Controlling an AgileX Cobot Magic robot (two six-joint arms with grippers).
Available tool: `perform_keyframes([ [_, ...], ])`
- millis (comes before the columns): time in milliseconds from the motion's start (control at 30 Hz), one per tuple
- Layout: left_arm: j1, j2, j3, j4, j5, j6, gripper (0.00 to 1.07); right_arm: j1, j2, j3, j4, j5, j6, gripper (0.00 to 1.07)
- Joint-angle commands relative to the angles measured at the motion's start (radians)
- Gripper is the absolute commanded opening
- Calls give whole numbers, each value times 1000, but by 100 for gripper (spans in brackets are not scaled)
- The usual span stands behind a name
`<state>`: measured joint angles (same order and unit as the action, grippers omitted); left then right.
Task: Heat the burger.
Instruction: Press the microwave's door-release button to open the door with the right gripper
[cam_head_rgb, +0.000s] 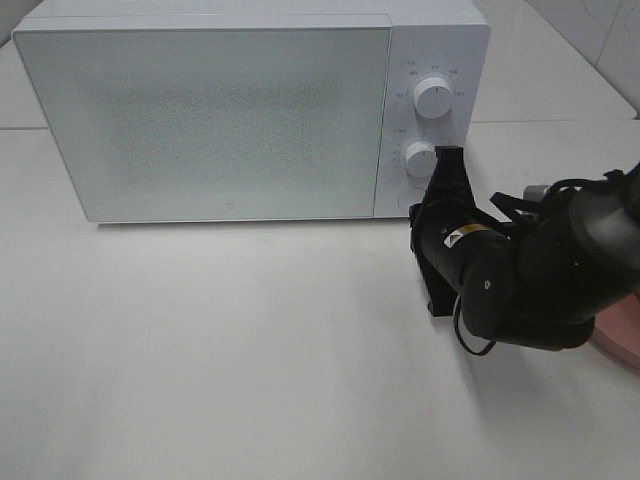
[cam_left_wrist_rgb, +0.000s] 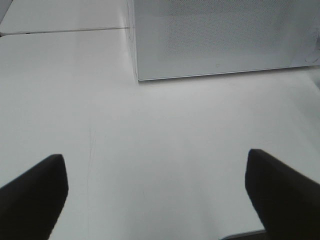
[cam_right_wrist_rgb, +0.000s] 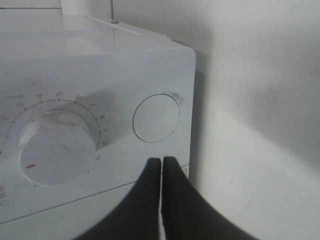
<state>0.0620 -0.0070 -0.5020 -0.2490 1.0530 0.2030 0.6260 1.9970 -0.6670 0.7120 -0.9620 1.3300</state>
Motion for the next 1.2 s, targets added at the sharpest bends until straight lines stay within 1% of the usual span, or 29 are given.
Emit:
perform_keyframes([
  [33,2,-21,3,-4,-12,-1,88,-14,17,-33,-6,5,-12,0],
  [167,2,-21,3,-3,-12,-1,88,-27,54,-83,-6,16,-32,0],
  [367,2,-21,3,-3,-12,-1,88,-51,92,-122,6,29,-56,0],
  [600,2,-21,3,-3,-12,0,88,-51,135,-165,6,20,-63,0],
  [833,2,-21,3,-3,-12,2,88,-51,155,-180,23,-6,-82,0],
  [967,2,-21,3,-3,-11,2,88,-65,155,-195,24,-34,-109,0],
  [1200,2,-21,3,-3,-11,2,88,-86,156,-208,18,-21,-122,0],
])
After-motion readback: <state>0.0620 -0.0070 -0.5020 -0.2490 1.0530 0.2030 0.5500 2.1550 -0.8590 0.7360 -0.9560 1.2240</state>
